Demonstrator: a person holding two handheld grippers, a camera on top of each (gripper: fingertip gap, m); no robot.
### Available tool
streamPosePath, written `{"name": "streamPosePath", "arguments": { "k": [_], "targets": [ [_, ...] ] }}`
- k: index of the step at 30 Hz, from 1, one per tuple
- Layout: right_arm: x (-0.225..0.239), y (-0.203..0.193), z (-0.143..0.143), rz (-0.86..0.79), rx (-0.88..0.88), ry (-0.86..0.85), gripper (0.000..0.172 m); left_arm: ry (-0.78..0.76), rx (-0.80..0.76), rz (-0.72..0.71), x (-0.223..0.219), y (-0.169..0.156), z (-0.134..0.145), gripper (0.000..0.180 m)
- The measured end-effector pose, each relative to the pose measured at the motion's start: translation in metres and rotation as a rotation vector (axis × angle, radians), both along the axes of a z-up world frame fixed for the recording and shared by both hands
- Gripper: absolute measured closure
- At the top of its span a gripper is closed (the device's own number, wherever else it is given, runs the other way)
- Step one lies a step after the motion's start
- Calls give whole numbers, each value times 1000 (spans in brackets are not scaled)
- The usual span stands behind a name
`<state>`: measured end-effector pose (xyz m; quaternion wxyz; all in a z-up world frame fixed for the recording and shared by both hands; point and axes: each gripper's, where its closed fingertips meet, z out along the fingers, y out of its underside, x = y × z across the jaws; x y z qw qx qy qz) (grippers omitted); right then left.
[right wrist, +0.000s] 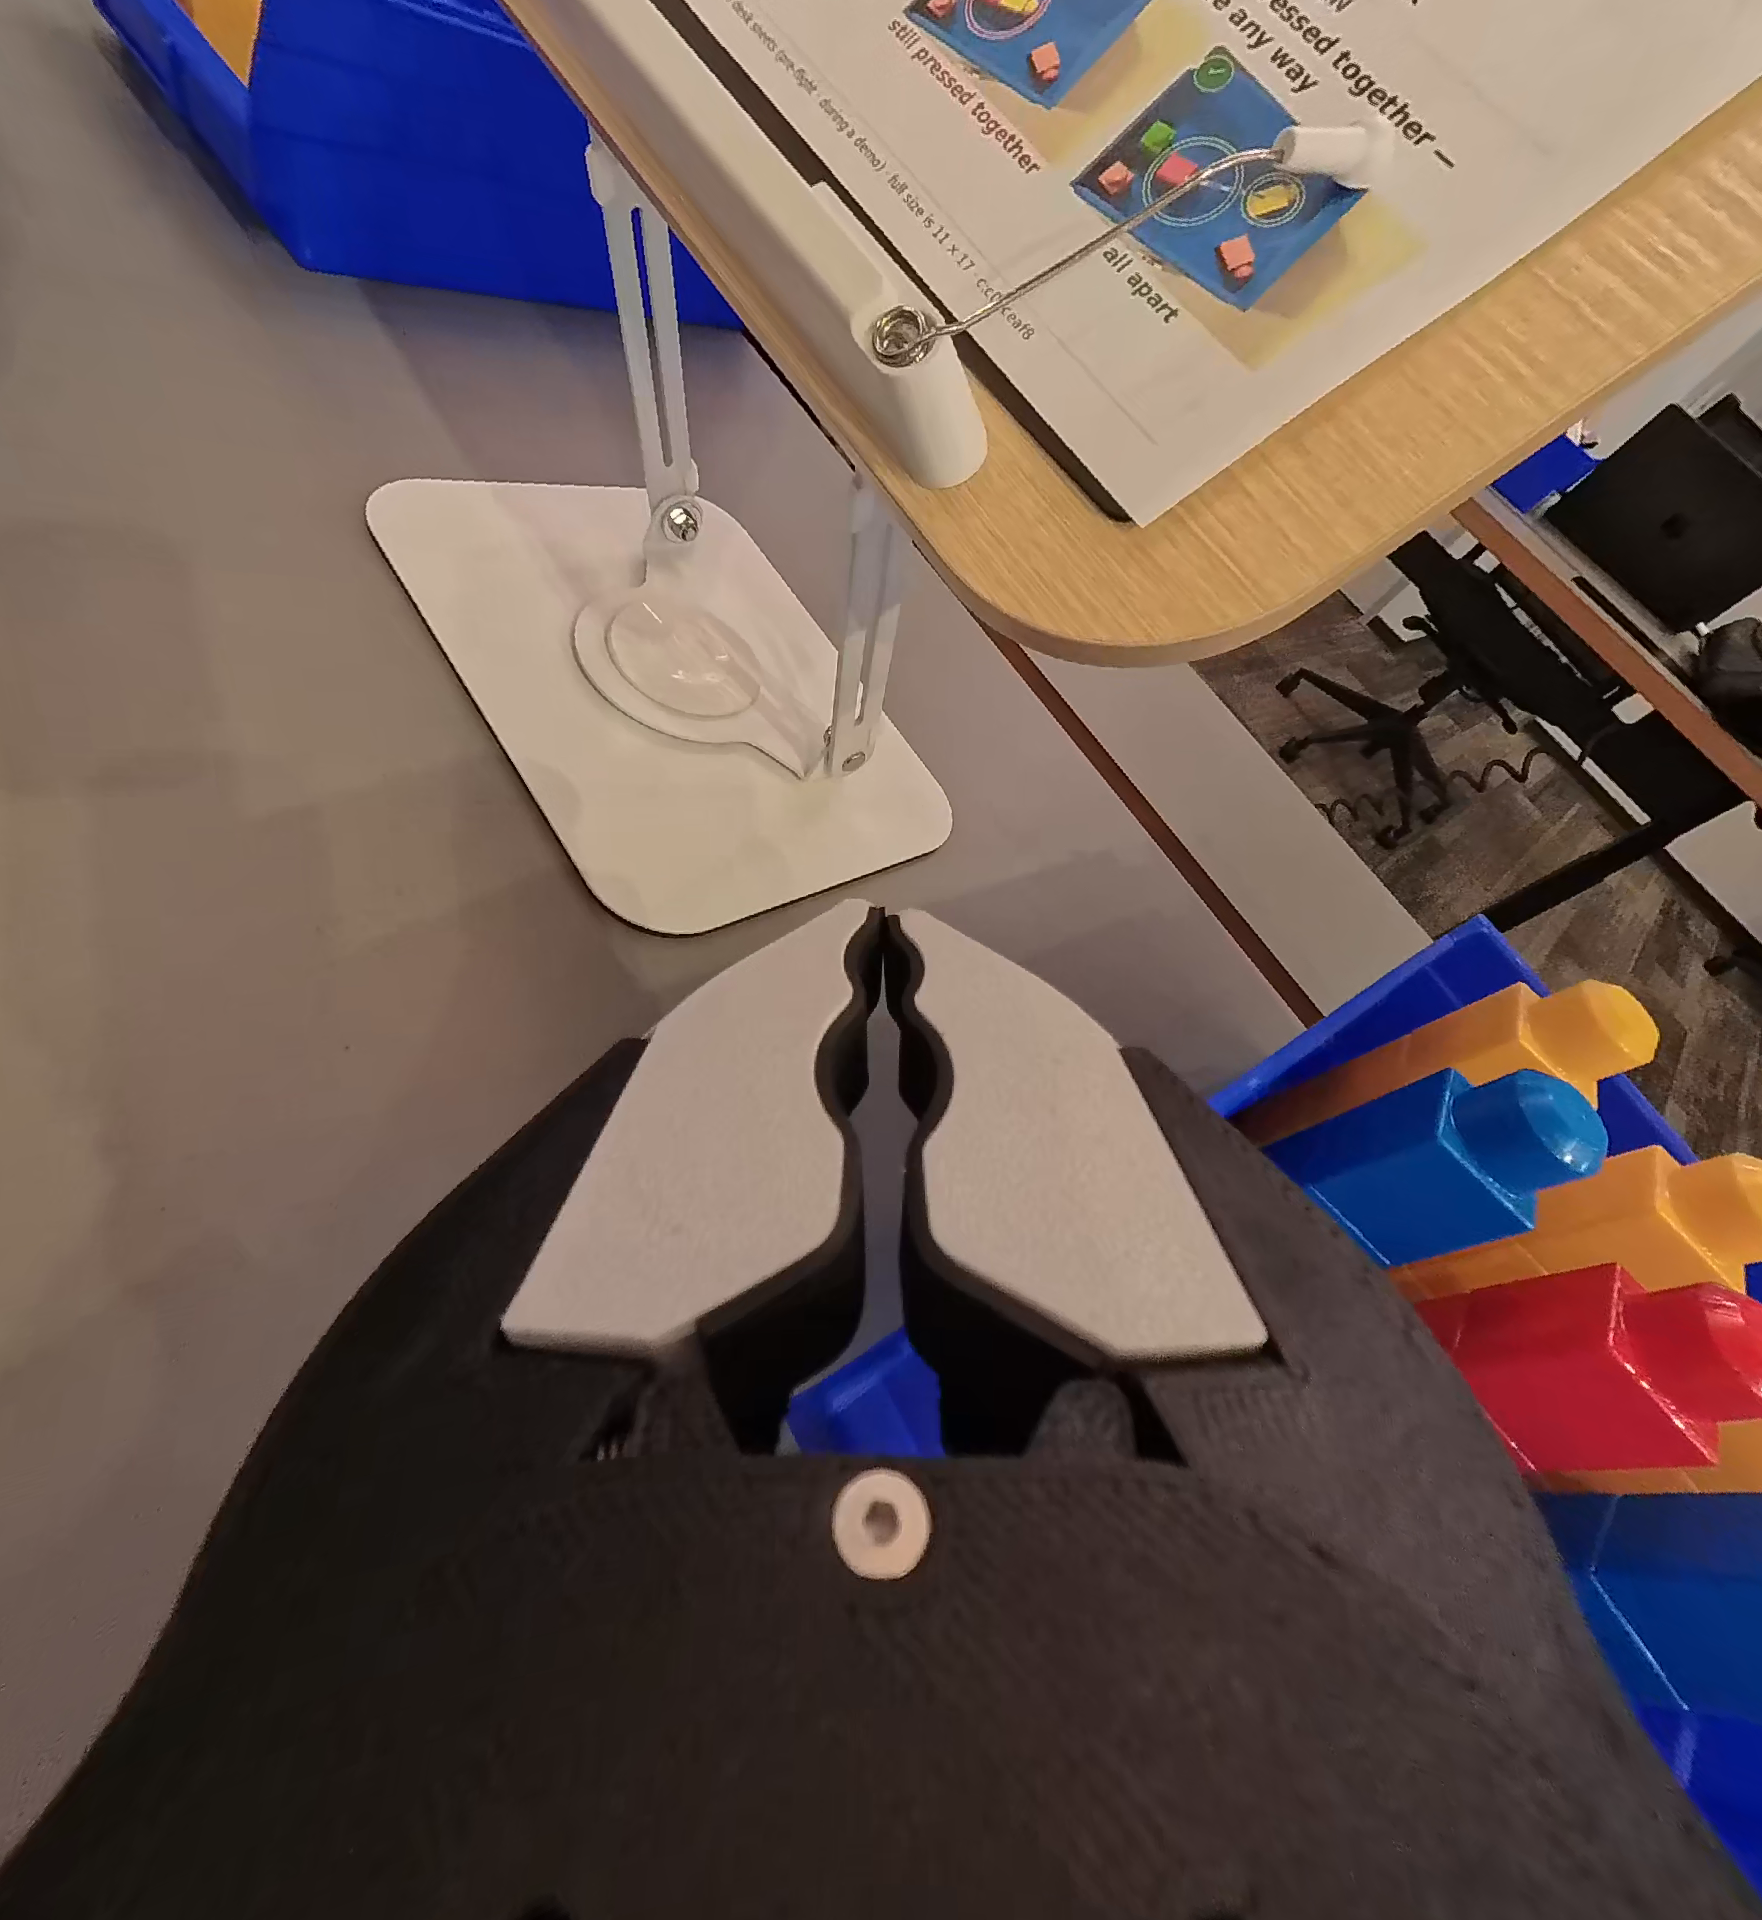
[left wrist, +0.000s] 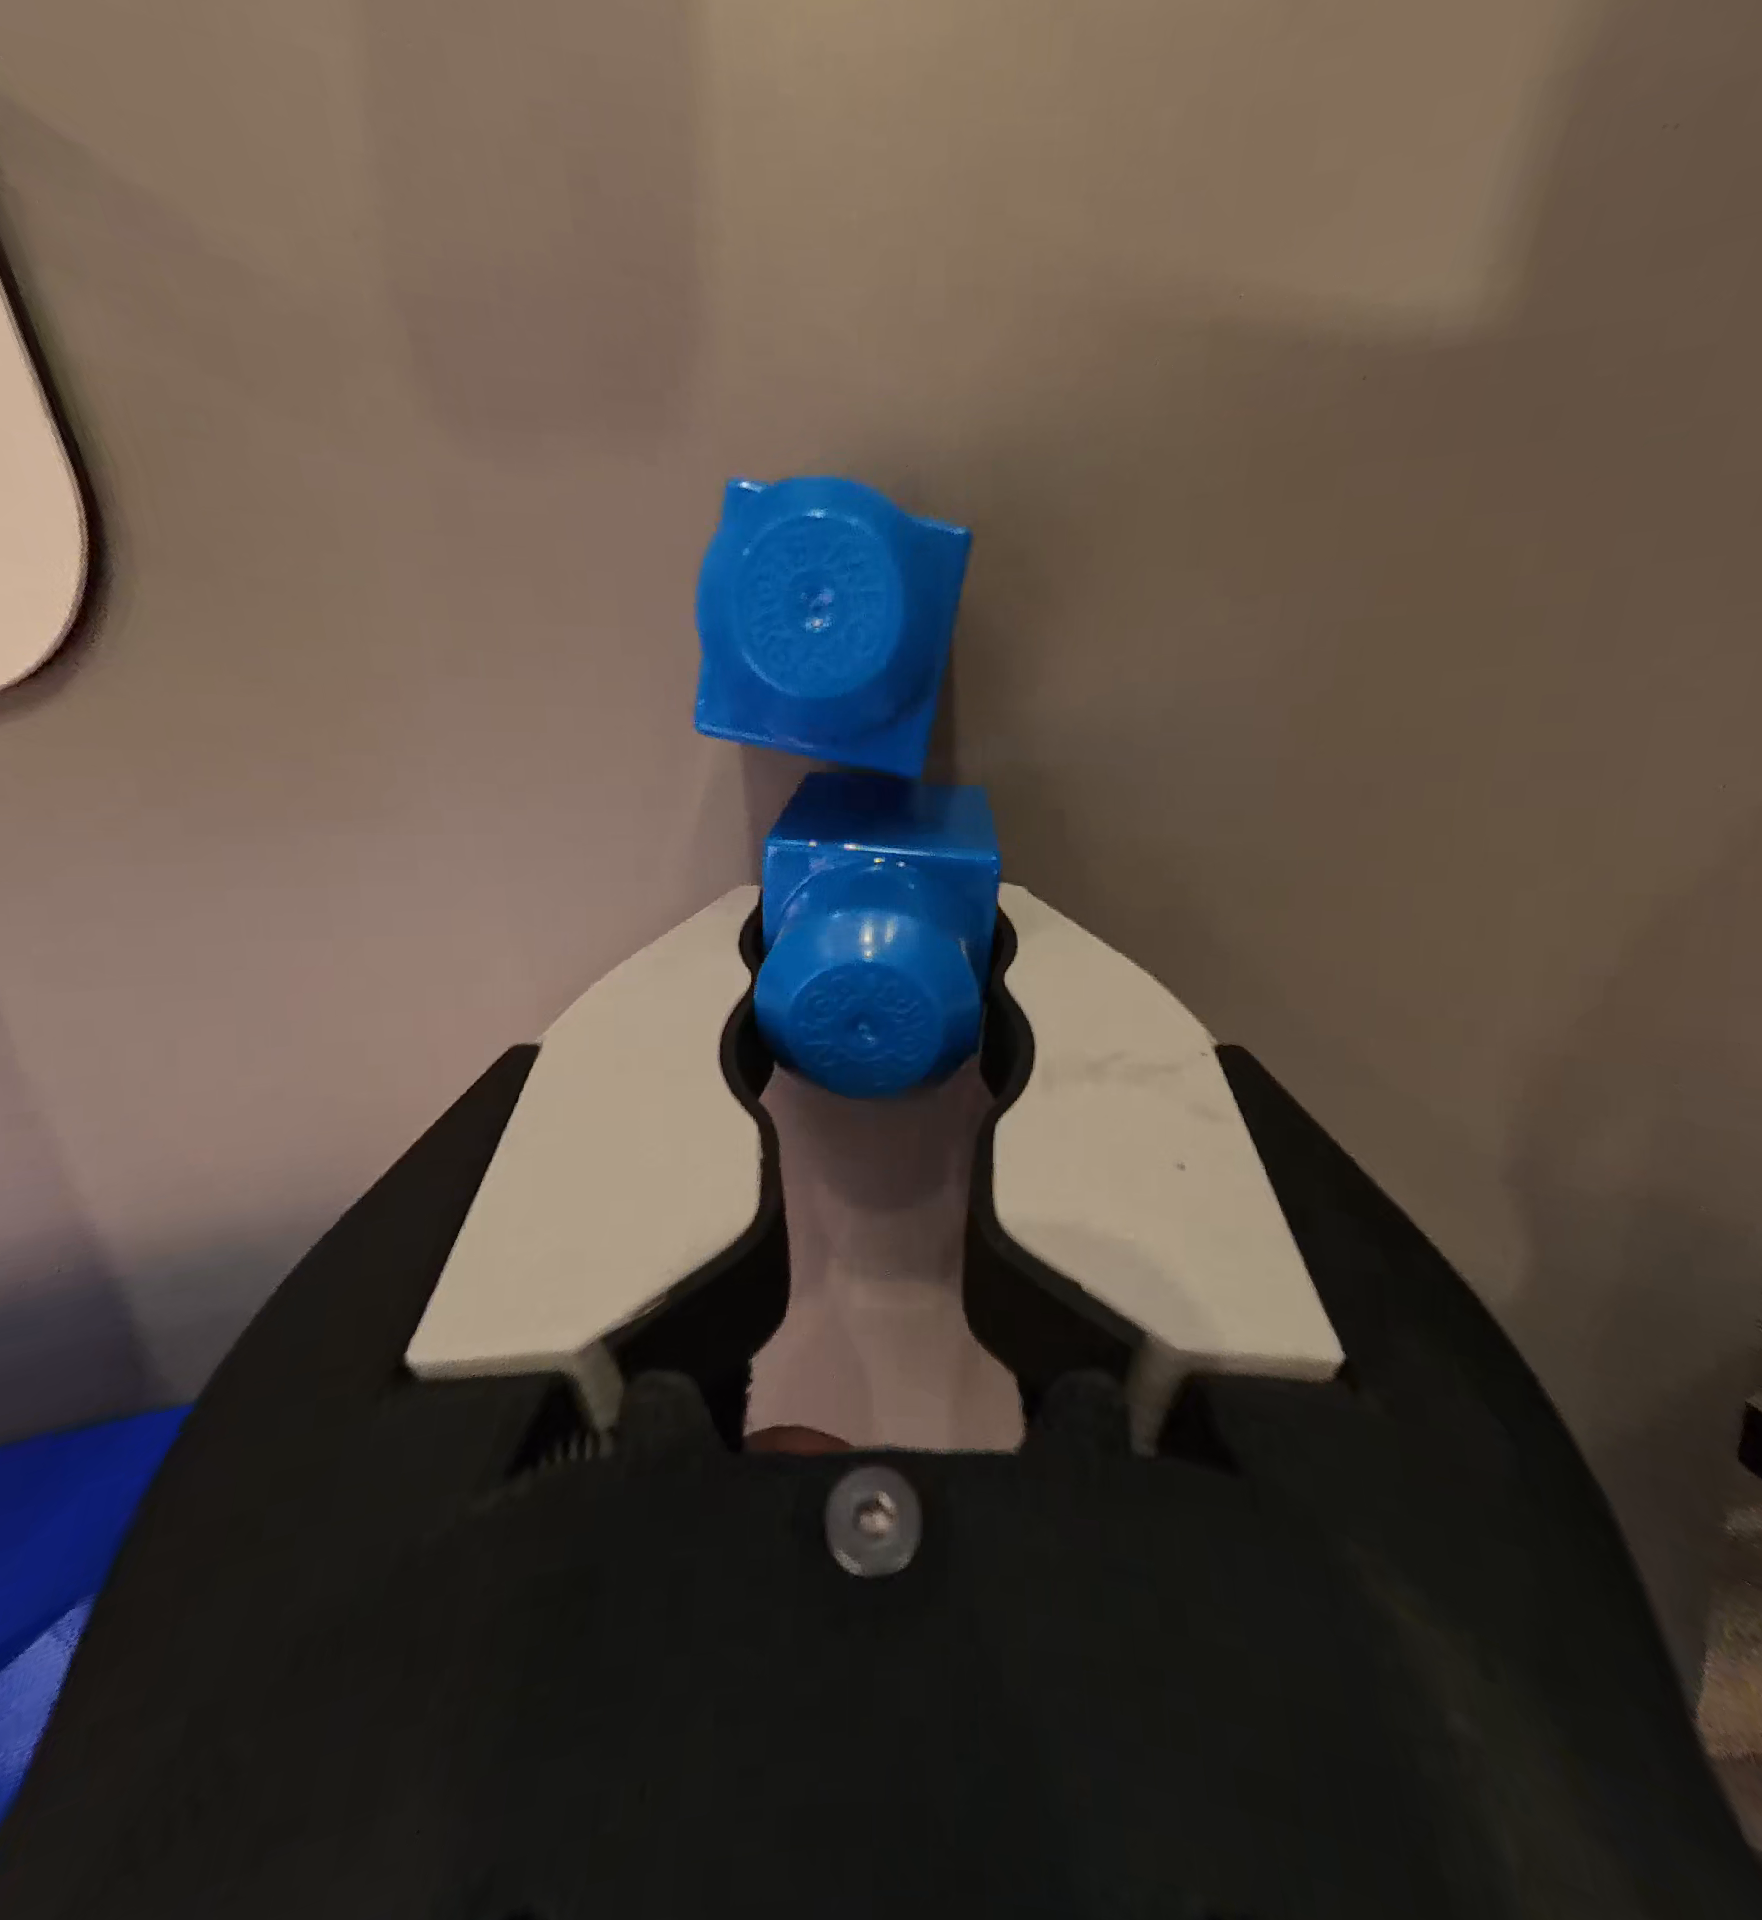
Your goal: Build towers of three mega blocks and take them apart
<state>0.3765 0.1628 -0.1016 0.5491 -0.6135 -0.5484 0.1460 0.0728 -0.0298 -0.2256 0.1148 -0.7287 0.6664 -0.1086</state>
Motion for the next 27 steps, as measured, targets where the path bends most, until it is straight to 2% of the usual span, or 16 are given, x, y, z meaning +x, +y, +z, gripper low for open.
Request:
{"name": "streamPosePath", "arguments": {
  "k": [1, 3, 5, 7, 9, 14, 16, 20, 22, 24, 27],
  "targets": [
    [0, 0, 0, 1, 0, 0, 172, 9, 0, -1, 0, 0, -2, 144],
    [0, -1, 1, 2, 3, 1, 172, 8, -5, 28, 1, 0, -3, 131],
    [0, -1, 2, 3, 2, 3, 172, -24, -33, 33, 1, -4, 2, 129],
    [2, 0, 2, -2, 7, 2, 172, -51, -13, 48, -7, -2, 16, 127],
    [3, 0, 4, -4, 5, 13, 172, -60, 72, 97, -26, 13, 38, 128],
    [1, 0, 2, 1, 1, 9, 172, 4, 327, 326, -117, 96, 95, 130],
    [0, 0, 0, 3, -2, 2, 172, 48, 381, 418, -158, 135, 104, 130],
    [2, 1, -1, -2, -9, 7, 172, 116, 428, 510, -218, 213, 96, 133],
    [2, 2, -3, -5, -12, 2, 172, 172, 462, 540, -242, 248, 88, 128],
    [2, 3, -5, -6, -18, -3, 172, 164, 440, 569, -252, 274, 78, 131],
    [2, 3, -5, -3, -21, -1, 172, 347, 427, 567, -279, 298, 56, 130]
  ]
}}
